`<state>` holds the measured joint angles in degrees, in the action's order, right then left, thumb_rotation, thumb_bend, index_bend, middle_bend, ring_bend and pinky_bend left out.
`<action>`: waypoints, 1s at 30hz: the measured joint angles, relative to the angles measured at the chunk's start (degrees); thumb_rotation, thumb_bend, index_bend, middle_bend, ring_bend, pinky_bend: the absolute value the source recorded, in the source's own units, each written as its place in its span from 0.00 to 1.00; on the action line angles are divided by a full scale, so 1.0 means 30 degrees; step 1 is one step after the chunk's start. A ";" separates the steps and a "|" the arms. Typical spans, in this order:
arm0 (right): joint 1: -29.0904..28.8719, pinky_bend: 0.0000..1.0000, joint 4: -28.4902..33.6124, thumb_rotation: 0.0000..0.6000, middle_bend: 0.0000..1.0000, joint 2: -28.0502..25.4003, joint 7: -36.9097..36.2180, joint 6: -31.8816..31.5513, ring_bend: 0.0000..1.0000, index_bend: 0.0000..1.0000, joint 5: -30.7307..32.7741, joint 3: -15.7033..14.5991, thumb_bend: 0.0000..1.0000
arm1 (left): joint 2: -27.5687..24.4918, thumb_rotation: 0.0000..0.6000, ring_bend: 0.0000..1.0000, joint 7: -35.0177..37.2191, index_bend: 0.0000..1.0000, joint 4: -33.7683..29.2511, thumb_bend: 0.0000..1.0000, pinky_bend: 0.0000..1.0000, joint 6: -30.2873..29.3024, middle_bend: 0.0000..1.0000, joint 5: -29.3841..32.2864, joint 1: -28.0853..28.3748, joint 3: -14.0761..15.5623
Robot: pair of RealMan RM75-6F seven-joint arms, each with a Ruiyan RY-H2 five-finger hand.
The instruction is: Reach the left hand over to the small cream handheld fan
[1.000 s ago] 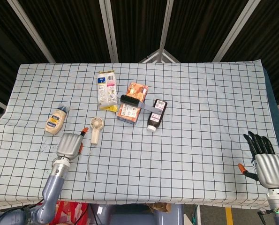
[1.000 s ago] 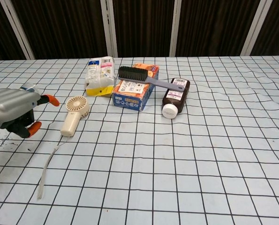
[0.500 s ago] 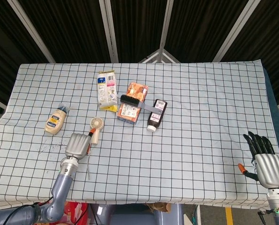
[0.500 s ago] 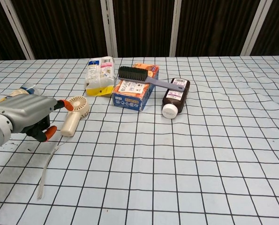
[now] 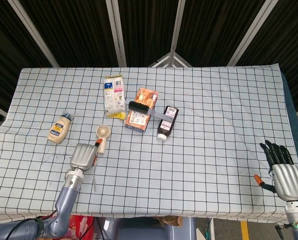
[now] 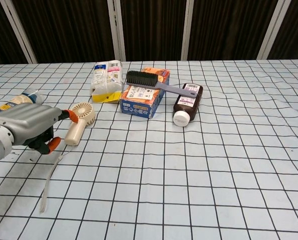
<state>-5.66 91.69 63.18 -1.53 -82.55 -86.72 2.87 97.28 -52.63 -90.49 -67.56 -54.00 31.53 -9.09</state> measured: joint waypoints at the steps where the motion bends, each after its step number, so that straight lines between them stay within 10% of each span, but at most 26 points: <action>1: 0.0001 0.00 -0.0002 1.00 0.00 -0.0001 -0.0003 -0.0003 0.00 0.04 0.0000 0.0000 0.28 | 0.0017 1.00 0.69 0.0015 0.18 0.0050 0.73 0.71 0.0003 0.95 0.0037 0.0025 0.0020; 30: -0.0003 0.00 0.0016 1.00 0.00 0.0024 0.0096 -0.0020 0.00 0.04 0.0042 0.0011 0.28 | 0.0218 1.00 0.69 0.0997 0.18 0.0630 0.74 0.71 -0.0499 0.95 -0.0168 0.0468 0.0414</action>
<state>-5.67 91.73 63.25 -1.24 -82.61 -86.59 2.91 97.93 -49.64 -88.60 -69.06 -54.51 32.93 -7.85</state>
